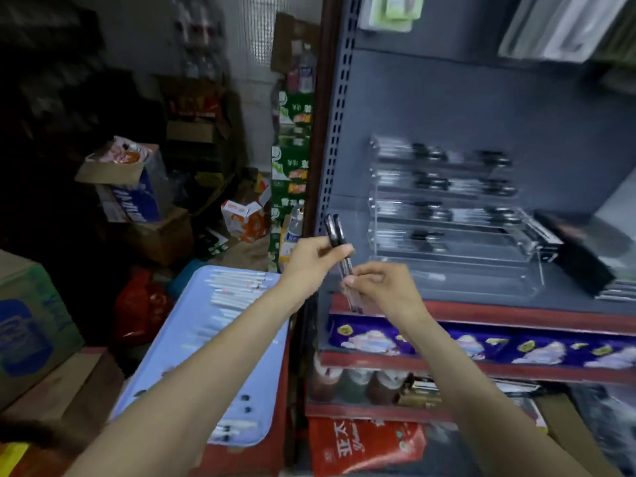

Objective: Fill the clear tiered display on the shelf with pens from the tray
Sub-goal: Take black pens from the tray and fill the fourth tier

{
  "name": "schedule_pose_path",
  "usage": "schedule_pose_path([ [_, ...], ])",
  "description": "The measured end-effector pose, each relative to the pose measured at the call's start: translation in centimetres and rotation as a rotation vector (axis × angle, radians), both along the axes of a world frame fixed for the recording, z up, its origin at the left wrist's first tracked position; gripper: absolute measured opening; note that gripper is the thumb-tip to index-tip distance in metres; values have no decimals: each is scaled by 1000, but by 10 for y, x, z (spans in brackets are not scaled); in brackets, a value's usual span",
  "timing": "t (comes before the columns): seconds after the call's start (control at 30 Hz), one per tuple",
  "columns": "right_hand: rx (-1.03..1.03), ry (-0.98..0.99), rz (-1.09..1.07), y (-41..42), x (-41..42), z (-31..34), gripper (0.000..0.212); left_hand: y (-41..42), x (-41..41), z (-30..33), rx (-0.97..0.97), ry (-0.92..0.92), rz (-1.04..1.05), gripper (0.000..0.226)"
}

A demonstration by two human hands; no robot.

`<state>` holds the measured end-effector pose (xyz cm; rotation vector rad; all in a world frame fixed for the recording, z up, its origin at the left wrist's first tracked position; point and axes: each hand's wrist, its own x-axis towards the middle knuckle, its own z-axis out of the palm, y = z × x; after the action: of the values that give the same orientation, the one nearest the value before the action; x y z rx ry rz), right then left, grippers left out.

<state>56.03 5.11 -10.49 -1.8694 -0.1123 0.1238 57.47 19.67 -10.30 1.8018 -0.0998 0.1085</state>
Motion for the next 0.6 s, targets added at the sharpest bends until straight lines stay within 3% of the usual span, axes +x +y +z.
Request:
schedule_pose_path([
  [0.1,-144,-132,10,-60,31,21,18,-40,26,14,244,-108,-42,22],
  [0.2,-51,-220,18,-107,55,40,29,-77,43,30,580,-163,-133,23],
  [0.33,66,-252,85,-138,80,48,18,-107,61,40,688,-159,-193,23],
  [0.43,106,-260,50,-155,97,43,13,-109,72,39,675,-180,-74,25],
  [0.53,145,-271,-58,-176,114,35,14,-97,78,36,918,-238,151,27],
  [0.6,142,-259,-111,-185,127,28,16,-91,83,36,961,-226,185,27],
])
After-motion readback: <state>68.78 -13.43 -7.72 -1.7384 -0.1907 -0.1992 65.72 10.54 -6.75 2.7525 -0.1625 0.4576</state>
